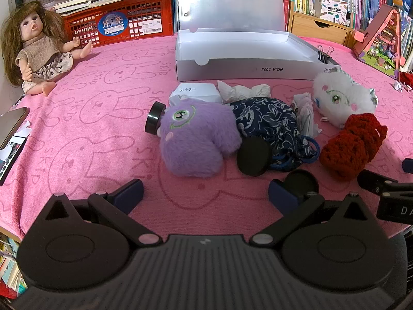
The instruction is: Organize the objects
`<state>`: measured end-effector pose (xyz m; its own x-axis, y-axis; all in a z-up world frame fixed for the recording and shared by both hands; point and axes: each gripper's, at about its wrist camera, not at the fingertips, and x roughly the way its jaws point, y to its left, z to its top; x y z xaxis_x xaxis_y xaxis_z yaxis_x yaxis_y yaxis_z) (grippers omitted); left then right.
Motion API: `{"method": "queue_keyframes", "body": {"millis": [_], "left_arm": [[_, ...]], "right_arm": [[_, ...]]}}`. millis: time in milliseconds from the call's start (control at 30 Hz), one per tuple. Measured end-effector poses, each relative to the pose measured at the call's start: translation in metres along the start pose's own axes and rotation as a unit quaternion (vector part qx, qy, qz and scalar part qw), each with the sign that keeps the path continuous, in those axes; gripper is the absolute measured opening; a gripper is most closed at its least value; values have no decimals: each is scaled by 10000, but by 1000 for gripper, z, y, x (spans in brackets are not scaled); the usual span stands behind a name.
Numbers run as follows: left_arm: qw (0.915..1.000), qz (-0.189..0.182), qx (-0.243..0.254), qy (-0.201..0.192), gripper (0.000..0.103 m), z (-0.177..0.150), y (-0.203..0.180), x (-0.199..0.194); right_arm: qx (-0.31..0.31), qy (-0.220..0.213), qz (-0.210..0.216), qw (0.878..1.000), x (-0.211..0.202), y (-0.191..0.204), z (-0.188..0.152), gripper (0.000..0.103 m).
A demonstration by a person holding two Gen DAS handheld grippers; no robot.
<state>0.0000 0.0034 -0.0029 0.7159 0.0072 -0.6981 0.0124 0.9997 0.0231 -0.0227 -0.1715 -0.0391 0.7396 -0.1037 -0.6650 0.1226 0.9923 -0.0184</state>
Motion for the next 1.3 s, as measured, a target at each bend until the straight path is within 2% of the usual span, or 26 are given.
{"method": "queue_keyframes", "body": {"millis": [1300], "left_arm": [[9999, -86, 1, -93, 103, -2, -1, -3]], "right_arm": [[32, -159, -2, 9999, -3, 1, -4, 103]]}}
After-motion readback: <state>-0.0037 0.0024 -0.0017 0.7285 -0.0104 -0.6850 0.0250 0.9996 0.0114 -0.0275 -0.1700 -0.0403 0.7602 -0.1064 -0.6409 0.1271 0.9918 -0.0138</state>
